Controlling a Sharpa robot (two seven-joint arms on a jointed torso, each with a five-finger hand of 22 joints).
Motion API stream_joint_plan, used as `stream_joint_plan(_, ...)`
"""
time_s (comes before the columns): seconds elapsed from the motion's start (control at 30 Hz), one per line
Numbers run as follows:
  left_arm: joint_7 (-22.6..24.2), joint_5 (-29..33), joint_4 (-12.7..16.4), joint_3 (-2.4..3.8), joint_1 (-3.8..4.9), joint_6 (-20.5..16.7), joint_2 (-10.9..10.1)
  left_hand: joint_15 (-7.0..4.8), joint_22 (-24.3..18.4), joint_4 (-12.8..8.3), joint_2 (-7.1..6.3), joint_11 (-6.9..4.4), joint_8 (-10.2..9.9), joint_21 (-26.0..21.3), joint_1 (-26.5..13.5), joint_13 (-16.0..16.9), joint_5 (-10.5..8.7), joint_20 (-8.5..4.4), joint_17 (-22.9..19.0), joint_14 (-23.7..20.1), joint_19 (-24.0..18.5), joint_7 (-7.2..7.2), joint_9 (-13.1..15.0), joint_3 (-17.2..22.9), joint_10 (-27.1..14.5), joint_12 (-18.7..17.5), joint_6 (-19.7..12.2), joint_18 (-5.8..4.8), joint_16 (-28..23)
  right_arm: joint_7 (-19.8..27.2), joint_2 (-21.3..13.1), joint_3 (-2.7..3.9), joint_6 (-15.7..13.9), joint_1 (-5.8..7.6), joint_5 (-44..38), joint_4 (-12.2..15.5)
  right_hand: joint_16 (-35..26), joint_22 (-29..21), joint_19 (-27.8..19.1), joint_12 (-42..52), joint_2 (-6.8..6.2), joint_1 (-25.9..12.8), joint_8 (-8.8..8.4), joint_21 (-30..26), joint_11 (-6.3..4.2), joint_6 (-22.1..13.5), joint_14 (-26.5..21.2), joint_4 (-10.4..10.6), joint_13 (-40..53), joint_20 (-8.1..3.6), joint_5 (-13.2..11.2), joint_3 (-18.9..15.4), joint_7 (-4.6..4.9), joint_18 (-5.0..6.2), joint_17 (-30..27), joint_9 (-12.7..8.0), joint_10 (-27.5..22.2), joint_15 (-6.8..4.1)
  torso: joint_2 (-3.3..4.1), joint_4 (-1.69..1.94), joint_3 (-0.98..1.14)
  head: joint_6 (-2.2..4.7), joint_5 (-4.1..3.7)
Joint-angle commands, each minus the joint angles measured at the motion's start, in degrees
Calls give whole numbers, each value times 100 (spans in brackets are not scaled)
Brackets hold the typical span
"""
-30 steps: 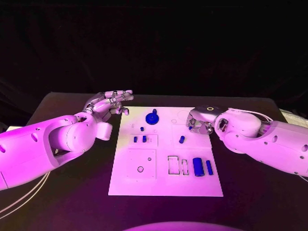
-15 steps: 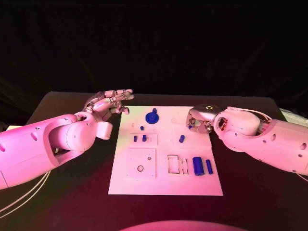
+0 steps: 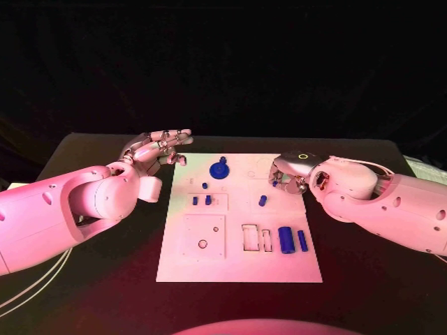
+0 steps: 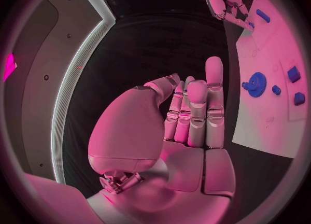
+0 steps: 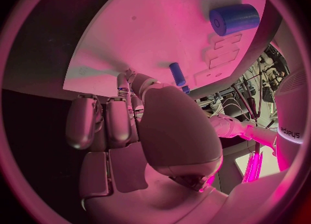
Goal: Assemble the parts on the task board
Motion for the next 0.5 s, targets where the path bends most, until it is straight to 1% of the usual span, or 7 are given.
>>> stream_joint_plan(0.03,7,28,3,3,1,83,17,4,-9,-12,28,17,19,-30,24,2,11,-10,-6,-30,-20,-7,1,-35,-26,37,-39,62,-26,-95,-30,28,-336,25,-90,75,40,9,56,-38,37,-8,-19,22,-108,11,305,-12,-2,1,38,26,28,-7,9,12,156,-31,-7,3,-2,16,-15)
stream_joint_plan(0.13,3,28,-3,2,-1,82,23,6,-11,-15,29,20,20,-32,24,1,11,-9,-11,-34,-20,-4,0,-41,-34,40,-46,61,-27,-99,-68,46,-378,59,-42,124,48,16,59,-41,34,-16,-20,27,-106,14,306,-17,-2,2,38,34,30,-8,17,14,160,-29,-6,6,-2,22,-16)
stream_joint_plan(0.27,0,28,-6,1,-4,85,25,8,-13,-17,32,23,21,-36,24,-1,11,-8,-24,-41,-21,-1,0,-47,-43,42,-54,60,-32,-111,-150,71,-396,105,19,240,53,28,63,-44,30,-27,-21,35,-104,17,307,-23,-2,3,37,43,32,-10,19,17,166,-28,3,0,-3,28,-17)
stream_joint_plan(0.37,-4,28,-6,1,-4,86,21,8,-13,-17,32,23,21,-36,24,-1,11,-8,-24,-41,-21,-1,0,-47,-43,42,-54,60,-32,-116,-232,87,-391,131,117,397,57,31,64,-49,20,-40,-21,38,-101,22,307,-32,-2,4,37,51,35,-11,21,21,173,-27,7,-2,-6,20,-9)
stream_joint_plan(0.5,-7,28,-11,1,-5,88,15,12,-17,-20,34,27,23,-40,21,-2,11,-7,-40,-50,-23,3,-2,-59,-55,47,-65,58,-37,-108,-280,96,-422,143,190,653,58,31,64,-50,18,-43,-22,38,-100,23,307,-35,-2,5,37,54,37,-11,21,21,175,-27,6,-6,0,19,4)
